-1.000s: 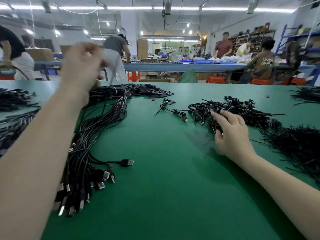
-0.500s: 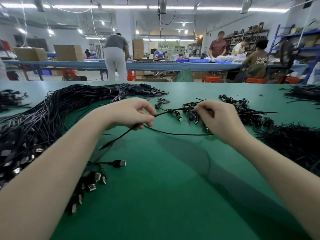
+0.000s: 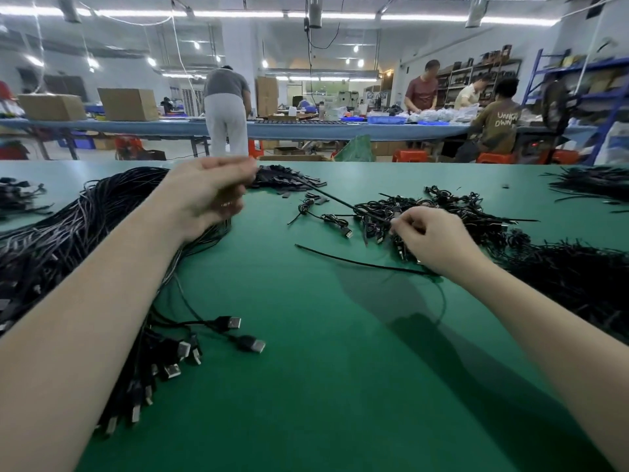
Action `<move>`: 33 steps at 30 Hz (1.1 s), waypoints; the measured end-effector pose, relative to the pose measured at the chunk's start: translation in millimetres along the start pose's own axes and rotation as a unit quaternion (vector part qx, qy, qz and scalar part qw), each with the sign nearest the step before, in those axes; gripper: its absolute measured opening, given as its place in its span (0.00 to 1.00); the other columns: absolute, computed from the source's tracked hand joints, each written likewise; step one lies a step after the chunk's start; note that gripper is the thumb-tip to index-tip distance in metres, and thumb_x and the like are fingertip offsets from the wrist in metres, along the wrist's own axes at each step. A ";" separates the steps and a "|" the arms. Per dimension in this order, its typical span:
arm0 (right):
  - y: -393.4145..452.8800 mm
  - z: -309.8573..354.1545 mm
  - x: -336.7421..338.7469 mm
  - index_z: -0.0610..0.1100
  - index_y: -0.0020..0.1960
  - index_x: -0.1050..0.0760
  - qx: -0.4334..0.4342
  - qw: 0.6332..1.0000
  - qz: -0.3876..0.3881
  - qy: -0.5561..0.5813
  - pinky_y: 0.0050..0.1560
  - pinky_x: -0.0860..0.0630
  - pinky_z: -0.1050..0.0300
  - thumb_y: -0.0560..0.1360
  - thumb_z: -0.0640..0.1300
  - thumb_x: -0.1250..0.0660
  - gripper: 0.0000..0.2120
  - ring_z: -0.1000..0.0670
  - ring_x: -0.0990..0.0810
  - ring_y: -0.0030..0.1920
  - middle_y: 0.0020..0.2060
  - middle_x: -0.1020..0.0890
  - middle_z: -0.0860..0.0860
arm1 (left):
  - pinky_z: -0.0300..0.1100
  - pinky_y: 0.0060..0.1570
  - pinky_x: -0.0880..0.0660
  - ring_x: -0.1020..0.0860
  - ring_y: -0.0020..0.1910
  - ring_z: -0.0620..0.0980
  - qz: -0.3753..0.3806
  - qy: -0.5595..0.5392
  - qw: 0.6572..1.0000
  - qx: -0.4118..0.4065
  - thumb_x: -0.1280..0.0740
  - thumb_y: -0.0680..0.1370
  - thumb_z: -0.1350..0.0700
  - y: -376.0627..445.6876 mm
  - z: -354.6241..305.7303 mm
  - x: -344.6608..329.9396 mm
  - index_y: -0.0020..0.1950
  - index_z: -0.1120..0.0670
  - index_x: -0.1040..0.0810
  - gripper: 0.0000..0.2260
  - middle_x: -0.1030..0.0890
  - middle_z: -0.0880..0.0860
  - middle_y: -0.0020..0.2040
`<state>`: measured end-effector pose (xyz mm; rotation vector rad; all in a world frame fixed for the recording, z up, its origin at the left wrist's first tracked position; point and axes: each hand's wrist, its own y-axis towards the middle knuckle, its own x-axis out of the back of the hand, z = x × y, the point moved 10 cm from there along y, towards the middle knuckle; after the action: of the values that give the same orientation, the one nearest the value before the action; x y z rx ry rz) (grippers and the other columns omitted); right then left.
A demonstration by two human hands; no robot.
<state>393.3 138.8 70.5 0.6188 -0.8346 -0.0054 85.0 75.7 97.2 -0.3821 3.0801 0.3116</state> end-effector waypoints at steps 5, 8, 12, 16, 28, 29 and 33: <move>-23.6 34.4 -55.0 0.52 0.41 0.20 0.037 0.970 0.220 0.100 0.28 0.33 0.60 0.78 0.53 0.37 0.11 0.54 0.33 0.26 0.28 0.26 0.52 | 0.35 0.35 0.23 0.23 0.30 0.41 0.031 -0.282 0.959 0.028 0.23 0.65 0.52 -0.8 -3.4 -19.7 0.33 0.52 0.18 0.06 0.20 0.45 0.33; -41.8 52.5 -75.2 0.52 0.42 0.20 0.064 0.948 0.284 0.131 0.30 0.31 0.61 0.78 0.53 0.37 0.10 0.54 0.33 0.27 0.28 0.28 0.54 | 0.38 0.38 0.23 0.24 0.33 0.44 0.048 -0.193 0.979 0.034 0.30 0.73 0.48 -0.8 -1.8 -29.5 0.33 0.50 0.18 0.10 0.23 0.47 0.33; -54.7 61.2 -86.1 0.50 0.45 0.18 0.070 0.927 0.332 0.159 0.29 0.34 0.65 0.78 0.53 0.36 0.11 0.56 0.34 0.25 0.27 0.30 0.55 | 0.39 0.38 0.21 0.20 0.34 0.46 0.047 -0.111 0.992 0.023 0.43 0.80 0.41 -4.7 -4.1 -39.3 0.38 0.49 0.21 0.20 0.20 0.48 0.34; -61.7 54.5 -92.1 0.51 0.46 0.17 0.043 0.921 0.364 0.134 0.28 0.34 0.69 0.78 0.55 0.37 0.12 0.59 0.32 0.24 0.24 0.31 0.56 | 0.36 0.32 0.25 0.23 0.30 0.43 0.149 -0.266 0.952 0.029 0.44 0.82 0.47 -18.5 -28.4 -58.5 0.35 0.50 0.22 0.20 0.23 0.45 0.30; -36.2 111.7 -28.8 0.47 0.43 0.21 0.021 0.889 0.230 0.396 0.26 0.42 0.65 0.82 0.49 0.43 0.14 0.56 0.40 0.25 0.25 0.35 0.56 | 0.38 0.55 0.26 0.20 0.55 0.41 0.162 0.133 0.976 0.054 0.50 0.83 0.43 -26.7 15.8 -95.2 0.66 0.51 0.26 0.20 0.18 0.48 0.59; -44.6 120.6 -39.3 0.47 0.46 0.21 0.029 0.864 0.277 0.419 0.26 0.42 0.65 0.82 0.48 0.44 0.14 0.55 0.40 0.25 0.26 0.36 0.55 | 0.38 0.53 0.24 0.20 0.55 0.41 0.142 0.035 0.989 0.024 0.50 0.83 0.44 -25.5 -1.2 -91.8 0.64 0.52 0.25 0.20 0.18 0.48 0.59; -73.1 114.8 -76.9 0.48 0.48 0.20 0.013 0.835 0.417 0.358 0.30 0.38 0.63 0.82 0.49 0.44 0.15 0.53 0.38 0.28 0.30 0.36 0.51 | 0.35 0.41 0.24 0.18 0.48 0.46 0.183 -0.279 0.941 -0.049 0.50 0.84 0.46 -38.4 -60.5 -83.4 0.54 0.54 0.20 0.21 0.16 0.49 0.46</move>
<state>278.2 38.2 38.0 0.1950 -0.3060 0.9875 175.4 47.0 152.9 0.2502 2.5539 0.4842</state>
